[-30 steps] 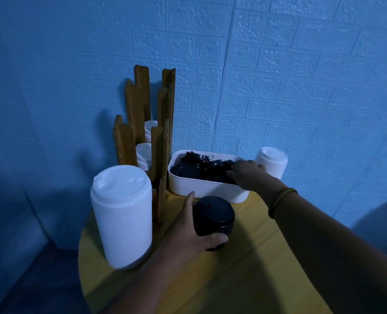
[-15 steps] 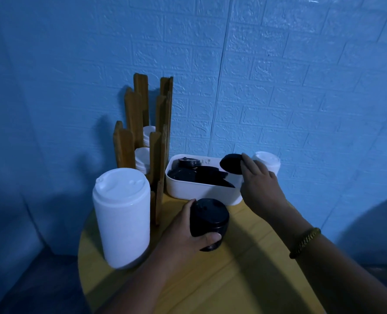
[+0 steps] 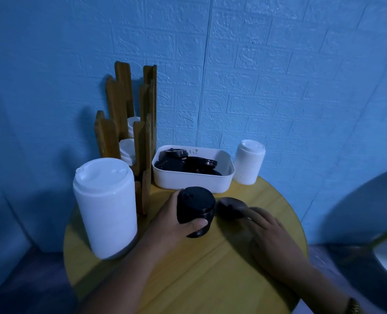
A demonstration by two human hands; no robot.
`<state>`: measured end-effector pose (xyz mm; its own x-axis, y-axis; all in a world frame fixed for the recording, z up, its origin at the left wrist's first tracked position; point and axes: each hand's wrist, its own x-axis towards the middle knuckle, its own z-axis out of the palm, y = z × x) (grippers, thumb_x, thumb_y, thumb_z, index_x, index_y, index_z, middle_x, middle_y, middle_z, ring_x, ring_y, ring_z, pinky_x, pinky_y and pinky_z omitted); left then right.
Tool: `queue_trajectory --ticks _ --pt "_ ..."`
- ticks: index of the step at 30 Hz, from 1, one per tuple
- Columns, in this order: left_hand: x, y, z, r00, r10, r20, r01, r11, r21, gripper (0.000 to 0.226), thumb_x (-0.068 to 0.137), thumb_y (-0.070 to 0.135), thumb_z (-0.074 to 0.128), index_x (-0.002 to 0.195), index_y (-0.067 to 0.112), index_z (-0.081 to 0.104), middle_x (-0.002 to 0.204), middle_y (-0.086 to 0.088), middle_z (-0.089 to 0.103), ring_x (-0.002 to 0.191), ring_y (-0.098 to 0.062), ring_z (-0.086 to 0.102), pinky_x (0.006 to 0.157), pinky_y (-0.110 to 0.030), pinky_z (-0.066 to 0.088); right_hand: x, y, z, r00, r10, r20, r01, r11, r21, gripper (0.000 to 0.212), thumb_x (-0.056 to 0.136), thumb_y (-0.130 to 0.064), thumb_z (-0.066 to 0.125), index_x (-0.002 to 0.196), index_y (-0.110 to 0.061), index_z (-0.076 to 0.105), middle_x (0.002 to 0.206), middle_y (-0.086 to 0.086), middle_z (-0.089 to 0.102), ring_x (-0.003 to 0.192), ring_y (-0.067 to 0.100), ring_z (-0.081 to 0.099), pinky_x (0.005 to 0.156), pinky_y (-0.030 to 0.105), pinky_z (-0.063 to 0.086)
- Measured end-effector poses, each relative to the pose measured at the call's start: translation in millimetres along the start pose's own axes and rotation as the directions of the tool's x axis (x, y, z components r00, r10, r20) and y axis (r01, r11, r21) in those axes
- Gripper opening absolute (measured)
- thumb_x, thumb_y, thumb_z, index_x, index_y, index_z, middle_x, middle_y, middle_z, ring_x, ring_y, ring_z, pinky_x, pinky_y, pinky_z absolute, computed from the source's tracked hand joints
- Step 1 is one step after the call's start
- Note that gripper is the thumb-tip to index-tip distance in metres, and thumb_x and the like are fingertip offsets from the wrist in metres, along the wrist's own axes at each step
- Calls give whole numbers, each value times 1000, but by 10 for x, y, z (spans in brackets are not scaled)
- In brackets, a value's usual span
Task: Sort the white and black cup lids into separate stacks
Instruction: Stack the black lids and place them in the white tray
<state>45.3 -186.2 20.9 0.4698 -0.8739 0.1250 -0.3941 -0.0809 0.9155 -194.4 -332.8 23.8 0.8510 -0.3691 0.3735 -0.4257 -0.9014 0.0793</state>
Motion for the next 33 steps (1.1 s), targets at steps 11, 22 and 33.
queue_trajectory --ticks 11,22,33 --pt "-3 -15 -4 1000 2 0 -2 1000 6 108 57 82 77 149 46 32 142 25 49 133 -2 47 105 -32 44 759 -119 15 850 390 354 -470 865 176 87 82 -73 56 150 -26 29 148 1 38 135 24 35 104 42 41" --pt "7 -2 1 1000 1 -10 -1 1000 4 107 57 80 77 148 44 34 141 25 48 133 -3 47 110 -37 45 645 86 -136 805 121 581 -350 888 300 89 86 -50 68 156 -37 15 162 -5 18 145 23 26 114 43 38" --pt "10 50 12 999 -38 -23 39 998 47 93 73 47 85 148 47 30 135 21 48 123 -6 48 99 -35 51 1000 -680 -371 977 149 153 -203 873 443 84 74 -74 65 146 -39 37 124 -3 38 122 16 37 103 31 39"
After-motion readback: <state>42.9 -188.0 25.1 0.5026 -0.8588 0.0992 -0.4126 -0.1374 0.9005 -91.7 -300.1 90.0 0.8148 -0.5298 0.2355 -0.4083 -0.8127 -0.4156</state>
